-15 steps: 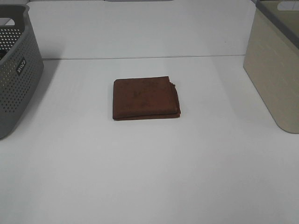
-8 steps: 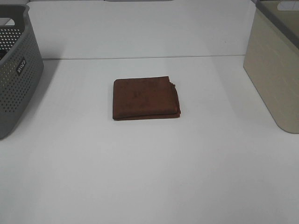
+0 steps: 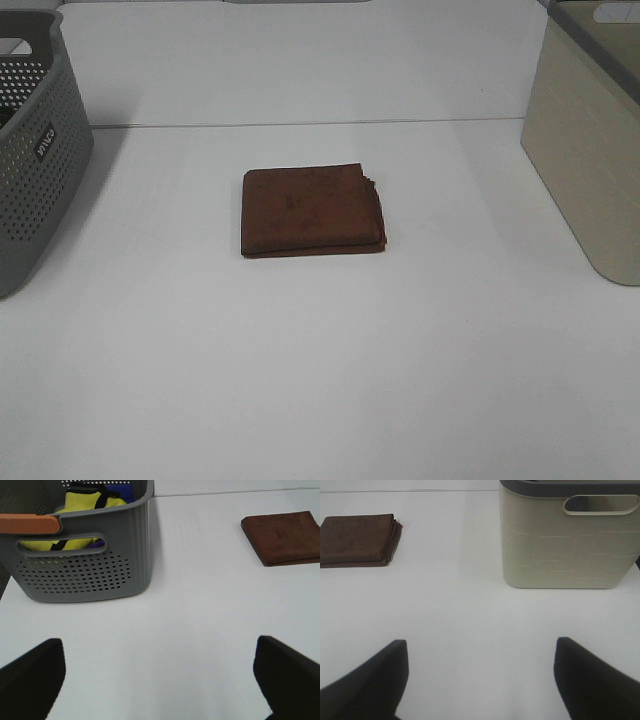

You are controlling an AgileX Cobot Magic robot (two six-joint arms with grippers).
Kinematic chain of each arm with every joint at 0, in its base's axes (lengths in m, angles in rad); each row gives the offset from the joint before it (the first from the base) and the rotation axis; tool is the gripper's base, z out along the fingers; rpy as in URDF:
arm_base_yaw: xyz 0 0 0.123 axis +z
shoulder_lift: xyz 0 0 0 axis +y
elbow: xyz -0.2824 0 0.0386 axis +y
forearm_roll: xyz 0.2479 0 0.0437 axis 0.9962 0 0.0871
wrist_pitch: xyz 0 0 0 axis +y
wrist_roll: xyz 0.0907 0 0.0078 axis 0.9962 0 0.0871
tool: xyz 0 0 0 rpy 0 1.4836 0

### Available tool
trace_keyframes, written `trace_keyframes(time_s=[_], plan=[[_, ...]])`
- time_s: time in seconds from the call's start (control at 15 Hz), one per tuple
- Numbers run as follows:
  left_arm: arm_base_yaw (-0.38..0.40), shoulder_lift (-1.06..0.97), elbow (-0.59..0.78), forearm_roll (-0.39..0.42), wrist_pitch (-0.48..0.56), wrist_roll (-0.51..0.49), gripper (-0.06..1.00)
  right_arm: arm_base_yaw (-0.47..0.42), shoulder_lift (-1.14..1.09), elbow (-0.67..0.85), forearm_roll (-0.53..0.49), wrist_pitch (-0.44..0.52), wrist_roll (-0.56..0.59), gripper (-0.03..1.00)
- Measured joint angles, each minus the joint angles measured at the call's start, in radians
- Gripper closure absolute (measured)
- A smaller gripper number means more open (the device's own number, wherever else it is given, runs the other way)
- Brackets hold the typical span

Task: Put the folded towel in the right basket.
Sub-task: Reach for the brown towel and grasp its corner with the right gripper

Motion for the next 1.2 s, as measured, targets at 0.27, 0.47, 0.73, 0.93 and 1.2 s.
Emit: trace_keyframes(time_s=[0.27, 0.47, 0.73, 0.93, 1.2], plan=[[0.0, 0.0, 0.0, 0.0, 0.0, 0.0, -0.03, 0.0, 0.0, 0.0, 0.0, 0.0, 0.0, 0.21], [0.0, 0.0, 0.0, 0.0, 0.0, 0.0, -0.03, 0.0, 0.0, 0.0, 0.0, 0.0, 0.0, 0.21], [0.0, 0.0, 0.0, 0.0, 0.0, 0.0, -0.03, 0.0, 0.0, 0.0, 0.0, 0.0, 0.0, 0.21], [0.0, 0.0, 0.0, 0.0, 0.0, 0.0, -0.03, 0.0, 0.0, 0.0, 0.0, 0.0, 0.0, 0.21], [0.0, 0.0, 0.0, 0.0, 0.0, 0.0, -0.03, 0.0, 0.0, 0.0, 0.0, 0.0, 0.0, 0.21]])
